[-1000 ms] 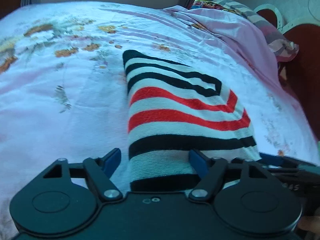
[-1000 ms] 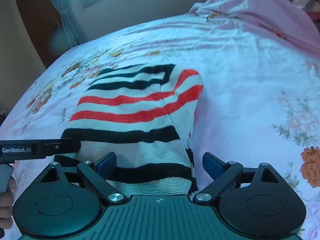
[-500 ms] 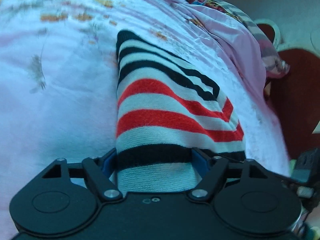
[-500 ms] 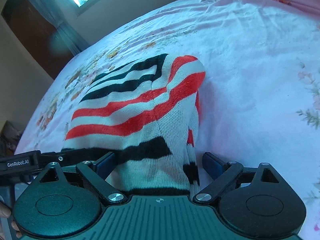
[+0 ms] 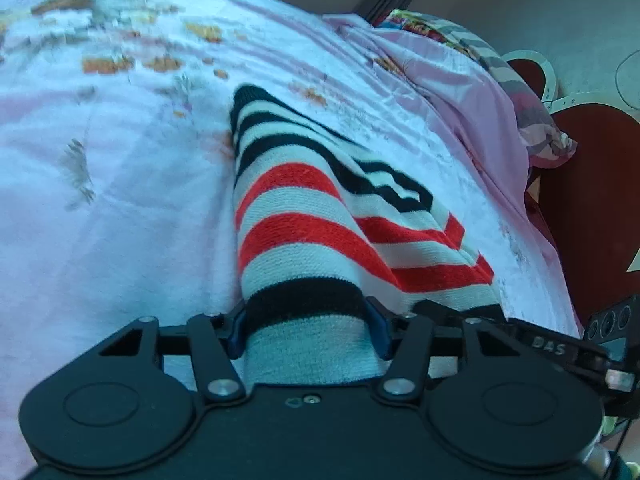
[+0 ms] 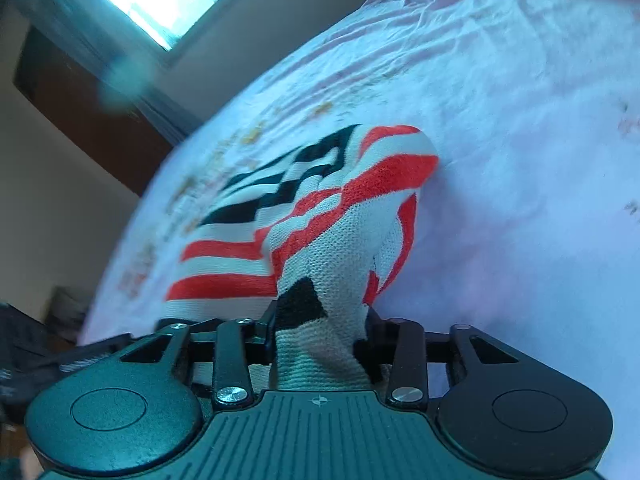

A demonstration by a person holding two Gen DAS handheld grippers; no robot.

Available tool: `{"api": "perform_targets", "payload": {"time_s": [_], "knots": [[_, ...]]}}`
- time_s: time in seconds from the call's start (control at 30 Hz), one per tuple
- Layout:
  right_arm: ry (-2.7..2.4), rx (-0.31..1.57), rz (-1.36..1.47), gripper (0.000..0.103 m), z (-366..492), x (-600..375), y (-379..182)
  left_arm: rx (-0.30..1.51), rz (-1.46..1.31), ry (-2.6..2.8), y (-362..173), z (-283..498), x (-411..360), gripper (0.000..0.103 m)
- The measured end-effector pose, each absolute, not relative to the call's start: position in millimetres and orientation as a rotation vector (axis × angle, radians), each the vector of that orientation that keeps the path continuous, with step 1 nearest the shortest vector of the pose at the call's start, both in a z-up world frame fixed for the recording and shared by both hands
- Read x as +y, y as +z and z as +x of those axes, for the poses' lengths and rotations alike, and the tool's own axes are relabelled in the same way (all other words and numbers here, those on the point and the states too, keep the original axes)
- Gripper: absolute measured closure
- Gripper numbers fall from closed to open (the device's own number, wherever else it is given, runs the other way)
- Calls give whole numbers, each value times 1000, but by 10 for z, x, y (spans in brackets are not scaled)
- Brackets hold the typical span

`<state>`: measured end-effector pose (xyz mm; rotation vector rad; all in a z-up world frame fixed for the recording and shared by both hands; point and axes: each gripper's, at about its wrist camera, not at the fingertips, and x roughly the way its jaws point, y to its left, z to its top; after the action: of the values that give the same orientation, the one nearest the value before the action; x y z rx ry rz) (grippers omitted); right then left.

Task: Fold small clothes
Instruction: 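Grasp the folded sweater end with both grippers, then lift the sweater end with both grippers and fold it over the bundle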

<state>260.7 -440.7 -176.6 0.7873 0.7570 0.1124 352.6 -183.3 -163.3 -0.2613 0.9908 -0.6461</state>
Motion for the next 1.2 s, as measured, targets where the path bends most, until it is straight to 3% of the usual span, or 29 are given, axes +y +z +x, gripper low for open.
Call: {"api": "perform_targets", "payload": {"time_s": [0.5, 0.8, 0.83, 0.97, 1.13, 1.2], "knots": [[347, 654, 700, 66, 2766, -3260, -1009, 819, -220, -539, -810, 3283, -690, 52], [311, 741, 541, 66, 2682, -2776, -1357, 878, -183, -501, -1379, 3131, -446, 51], [288, 772, 533, 66, 2674, -2784, -1481, 898, -153, -478, -1518, 3124, -481, 45], [218, 805, 579, 48, 2628, -2896, -1767, 870, -116, -472, -1561, 3083, -516, 41], [171, 774, 516, 47, 2657, -2976, -1605, 874, -92, -466, -1400, 3059, -460, 42], [118, 740, 506, 47, 2665, -3065, -1475, 814, -76, -444, -1259, 3014, -425, 48]]}}
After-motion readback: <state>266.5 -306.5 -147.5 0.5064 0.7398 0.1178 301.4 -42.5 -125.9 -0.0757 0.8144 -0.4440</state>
